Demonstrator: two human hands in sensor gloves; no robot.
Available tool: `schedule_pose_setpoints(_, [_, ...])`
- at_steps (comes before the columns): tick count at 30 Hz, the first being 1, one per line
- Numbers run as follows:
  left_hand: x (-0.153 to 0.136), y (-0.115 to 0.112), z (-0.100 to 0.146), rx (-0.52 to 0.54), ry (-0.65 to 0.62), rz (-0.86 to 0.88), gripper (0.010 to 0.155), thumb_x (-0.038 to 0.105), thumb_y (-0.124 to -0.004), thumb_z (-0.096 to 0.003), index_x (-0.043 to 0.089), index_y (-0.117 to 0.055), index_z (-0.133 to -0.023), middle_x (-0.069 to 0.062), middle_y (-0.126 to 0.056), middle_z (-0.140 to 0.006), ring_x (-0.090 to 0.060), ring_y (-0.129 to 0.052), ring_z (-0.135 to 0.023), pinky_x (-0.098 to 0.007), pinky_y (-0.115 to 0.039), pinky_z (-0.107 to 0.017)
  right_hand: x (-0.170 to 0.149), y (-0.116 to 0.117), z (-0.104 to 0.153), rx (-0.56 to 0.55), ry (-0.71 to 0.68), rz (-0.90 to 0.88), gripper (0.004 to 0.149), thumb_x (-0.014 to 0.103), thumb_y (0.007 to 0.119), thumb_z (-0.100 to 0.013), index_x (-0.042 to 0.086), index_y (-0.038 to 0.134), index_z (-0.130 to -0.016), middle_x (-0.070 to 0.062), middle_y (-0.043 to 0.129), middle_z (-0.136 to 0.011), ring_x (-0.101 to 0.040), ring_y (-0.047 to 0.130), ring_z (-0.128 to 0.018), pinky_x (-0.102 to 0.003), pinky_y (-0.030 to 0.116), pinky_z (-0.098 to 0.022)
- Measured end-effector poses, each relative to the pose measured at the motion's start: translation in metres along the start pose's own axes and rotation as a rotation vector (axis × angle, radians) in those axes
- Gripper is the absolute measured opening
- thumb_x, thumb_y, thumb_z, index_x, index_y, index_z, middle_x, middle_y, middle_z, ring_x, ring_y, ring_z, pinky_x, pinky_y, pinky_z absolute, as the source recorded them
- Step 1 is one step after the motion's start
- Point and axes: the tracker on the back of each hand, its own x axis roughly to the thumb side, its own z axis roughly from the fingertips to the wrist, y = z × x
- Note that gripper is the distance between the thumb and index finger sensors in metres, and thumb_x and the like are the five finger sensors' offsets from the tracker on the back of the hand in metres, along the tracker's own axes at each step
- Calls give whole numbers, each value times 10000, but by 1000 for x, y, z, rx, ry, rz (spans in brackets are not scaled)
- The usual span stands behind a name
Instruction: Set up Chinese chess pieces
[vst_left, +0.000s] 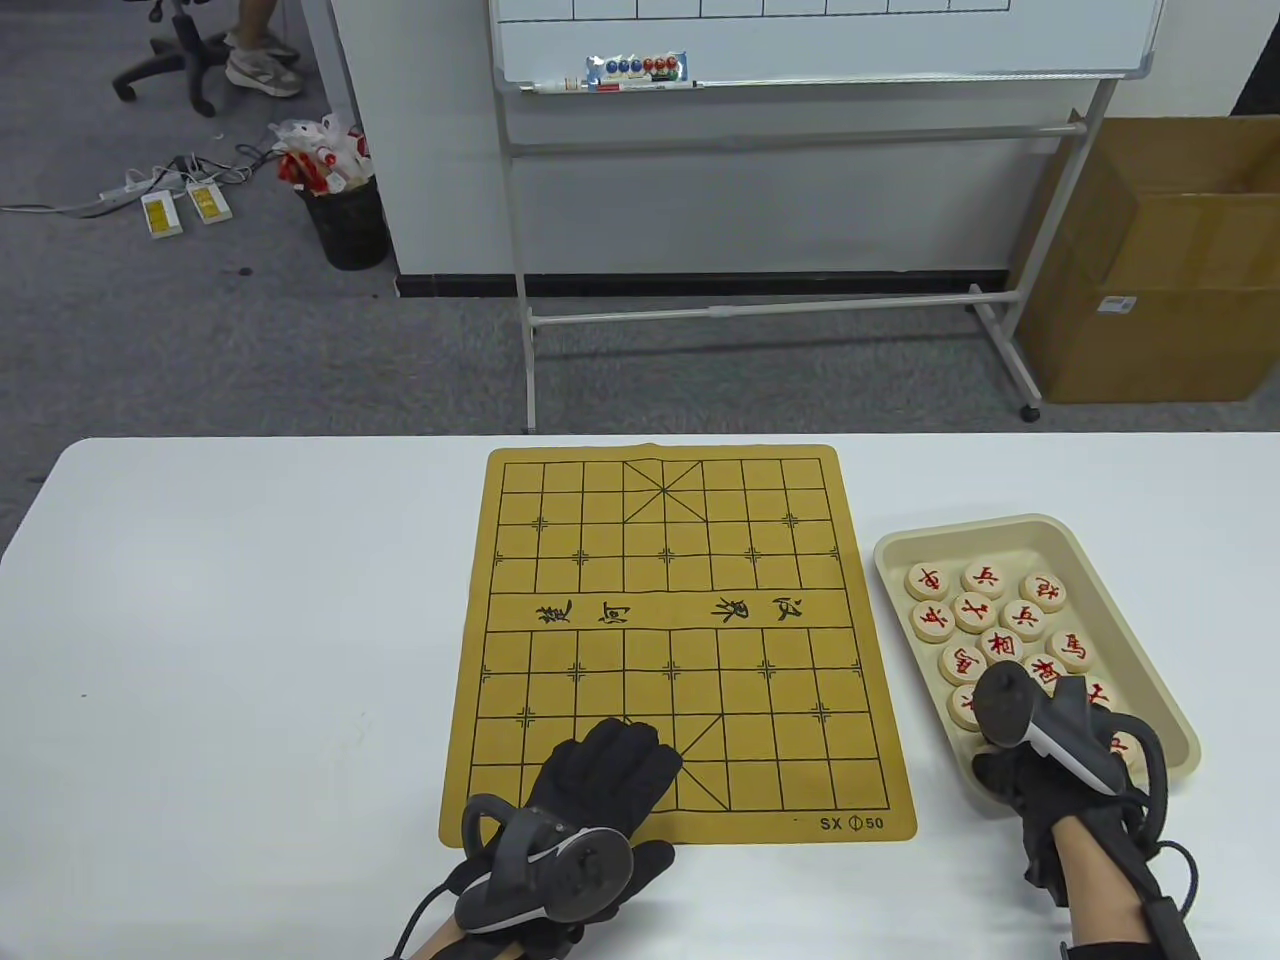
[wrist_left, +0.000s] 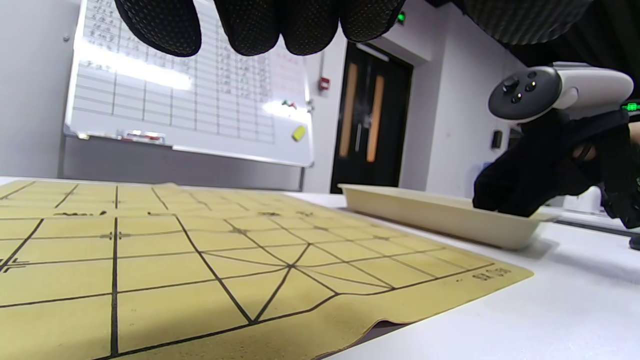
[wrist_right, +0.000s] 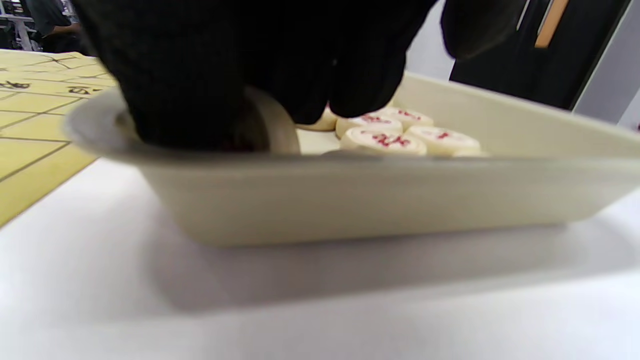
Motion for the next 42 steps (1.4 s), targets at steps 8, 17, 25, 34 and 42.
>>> schedule_pose_setpoints(8, [0,-1,0,-3,-1,-2,793,602,-639,-387,292,-431,-1087,-47,-458,-1181,-325,-507,-1113,-601,-563,-769,32,-38,38,-253,-236,-109,525,435,879,-398,219,812,-872,-40,924,-791,-300,871,-834,-647,551,-745])
schedule_pose_setpoints(17, [0,-1,0,-11,-1,-8,793,602,-639,-387,291,-432,-1087,-46,-461,-1179,-327,-509,-1111,-600,-565,-768,97,1,38,98,-447,63,515,424,884,-400,225,818,-869,-35,923,-800,-297,860,-849,-632,560,-749])
schedule_pose_setpoints(25, [1,-3,-1,-23,-3,-6,791,602,-639,-387,293,-435,-1086,-47,-462,-1180,-326,-509,-1112,-599,-565,-769,101,8,39,39,-422,134,511,373,839,-444,212,820,-928,-46,928,-873,-303,845,-905,-624,561,-751])
schedule_pose_setpoints(34, [0,-3,-1,-22,-2,-7,791,601,-639,-387,292,-435,-1086,-48,-464,-1179,-325,-511,-1112,-599,-567,-768,98,2,39,-49,-424,97,515,378,829,-448,228,807,-940,-34,923,-893,-293,834,-925,-615,563,-753])
schedule_pose_setpoints(42, [1,-3,-1,-22,-4,-8,792,601,-639,-387,291,-434,-1086,-46,-463,-1179,-326,-511,-1111,-599,-566,-768,36,-46,35,-324,-209,-127,569,381,843,-448,236,753,-991,-67,796,-1050,-337,807,-964,-635,542,-760])
